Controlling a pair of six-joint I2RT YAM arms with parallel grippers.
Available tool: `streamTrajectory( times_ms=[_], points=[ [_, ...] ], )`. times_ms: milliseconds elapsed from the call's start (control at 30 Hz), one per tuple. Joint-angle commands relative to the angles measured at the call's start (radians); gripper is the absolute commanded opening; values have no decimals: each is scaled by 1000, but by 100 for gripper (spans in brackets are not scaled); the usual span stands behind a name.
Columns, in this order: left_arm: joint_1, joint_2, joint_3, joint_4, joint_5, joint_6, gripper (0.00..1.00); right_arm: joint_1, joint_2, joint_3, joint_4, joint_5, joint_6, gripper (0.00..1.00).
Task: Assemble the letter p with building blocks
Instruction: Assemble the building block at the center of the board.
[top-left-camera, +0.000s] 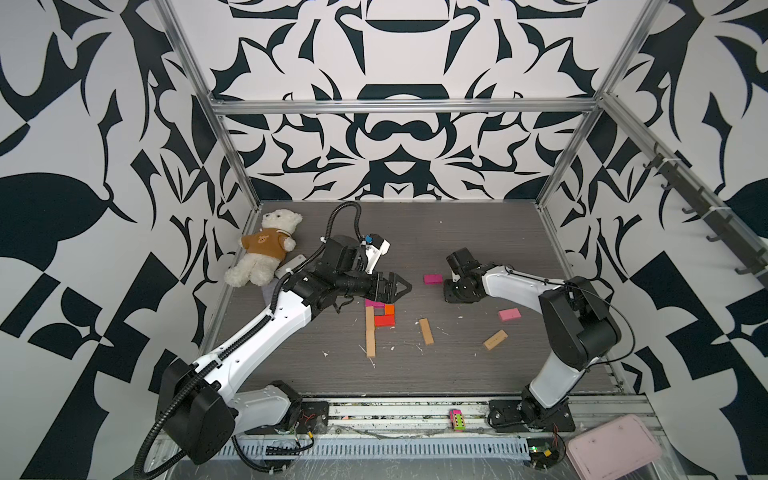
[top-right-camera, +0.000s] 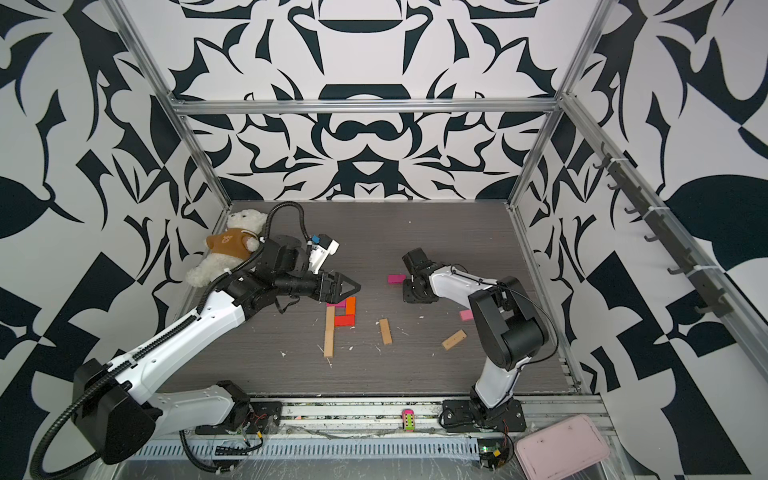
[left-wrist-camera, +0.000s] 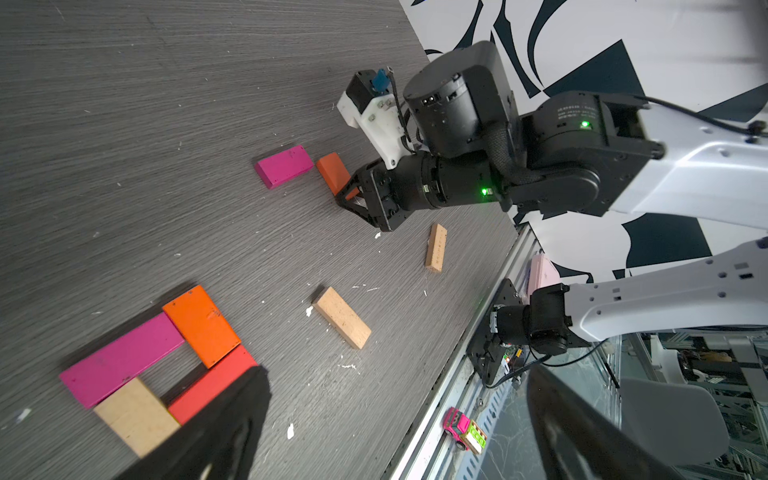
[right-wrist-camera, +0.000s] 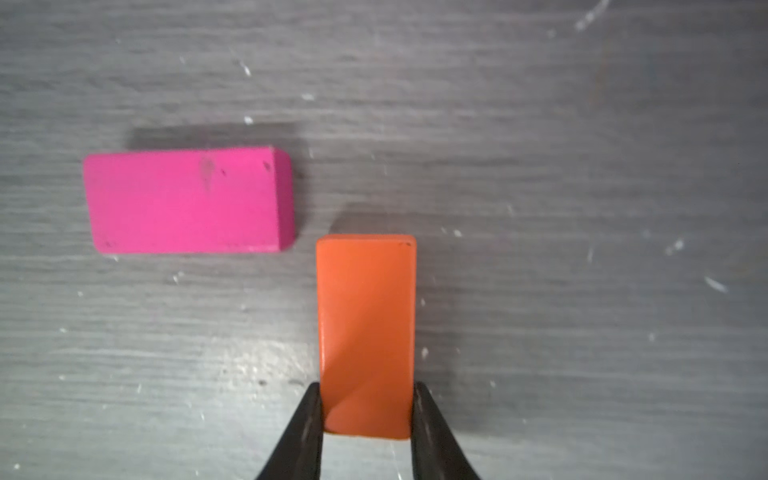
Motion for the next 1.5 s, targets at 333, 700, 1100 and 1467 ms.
streamTrajectory(
  times_ms=[333,700,1100,1467],
  points=[
    [3,4,-16,-12,46,5,99,-6,88,96,-25,24,-81,25],
    [3,10,-14,-9,63,1,99,-6,121,95,-21,-12,-82,25],
    [2,13,-17,-8,70,-2,99,3,102,62,-32,-32,-83,23],
    [2,15,-17,-6,71,-2,99,15,84,44,-47,-37,-67,23]
  ],
)
